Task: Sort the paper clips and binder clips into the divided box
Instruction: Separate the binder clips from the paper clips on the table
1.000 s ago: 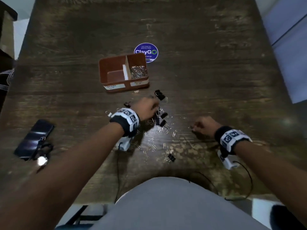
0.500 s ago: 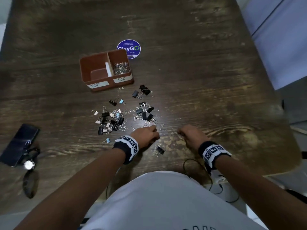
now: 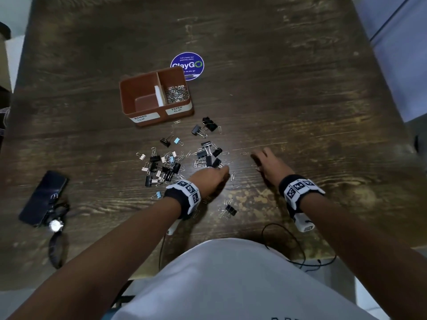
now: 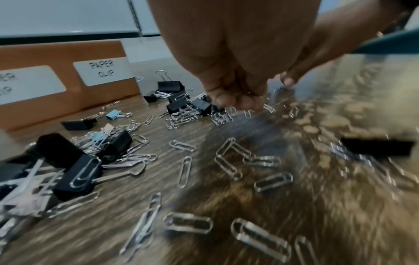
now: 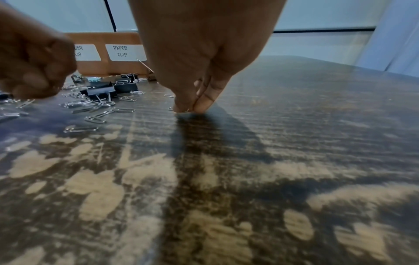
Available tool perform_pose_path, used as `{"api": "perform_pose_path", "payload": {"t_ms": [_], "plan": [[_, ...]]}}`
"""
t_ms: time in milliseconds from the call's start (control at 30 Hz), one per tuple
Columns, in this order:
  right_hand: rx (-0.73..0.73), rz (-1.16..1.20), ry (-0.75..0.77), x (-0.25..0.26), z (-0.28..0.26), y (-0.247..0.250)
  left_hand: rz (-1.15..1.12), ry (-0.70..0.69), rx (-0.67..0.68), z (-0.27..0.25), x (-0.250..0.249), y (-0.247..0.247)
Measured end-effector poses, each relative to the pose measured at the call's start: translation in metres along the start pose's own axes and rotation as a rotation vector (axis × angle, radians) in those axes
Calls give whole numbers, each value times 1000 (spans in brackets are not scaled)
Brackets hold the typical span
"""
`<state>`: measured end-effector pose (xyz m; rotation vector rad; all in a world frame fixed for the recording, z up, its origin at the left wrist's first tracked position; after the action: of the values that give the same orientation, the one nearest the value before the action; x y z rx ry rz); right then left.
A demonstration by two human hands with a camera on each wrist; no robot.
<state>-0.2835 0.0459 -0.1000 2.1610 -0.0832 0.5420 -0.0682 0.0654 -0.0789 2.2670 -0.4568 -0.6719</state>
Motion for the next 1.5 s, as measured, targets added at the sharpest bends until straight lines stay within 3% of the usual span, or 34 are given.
{"api": "perform_pose_path", "payload": {"t_ms": [100, 400, 567, 700, 800, 1033, 1500], "plan": [[23, -58, 37, 3, 2, 0, -128, 52, -24, 9, 0, 15], [-34, -189, 42, 6, 0, -9, -187, 83, -68, 47, -8, 10], [10, 116, -39, 2, 8, -7, -233, 33, -109, 49, -9, 1], [-61, 248, -34, 4, 18, 8, -216, 51, -127, 48, -5, -2], [2, 380, -121, 1, 31, 16, -182, 80, -141, 47, -4, -1], [-22, 632, -161, 14, 38, 33, 35, 148, -34, 48, -12, -6], [114, 55, -78, 14, 45, 21, 93, 94, 95, 41, -22, -8]]}}
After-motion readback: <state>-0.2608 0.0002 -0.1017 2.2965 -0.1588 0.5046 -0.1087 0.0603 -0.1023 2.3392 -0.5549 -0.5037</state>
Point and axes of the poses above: each hand's wrist, its own z-axis towards the middle knuckle, its own y-axis out of the back of the hand, x = y × z, the point moved 3 cm from there along z, towards the middle knuckle, and after that the axes turned 12 degrees about x, right-handed, at the moved point
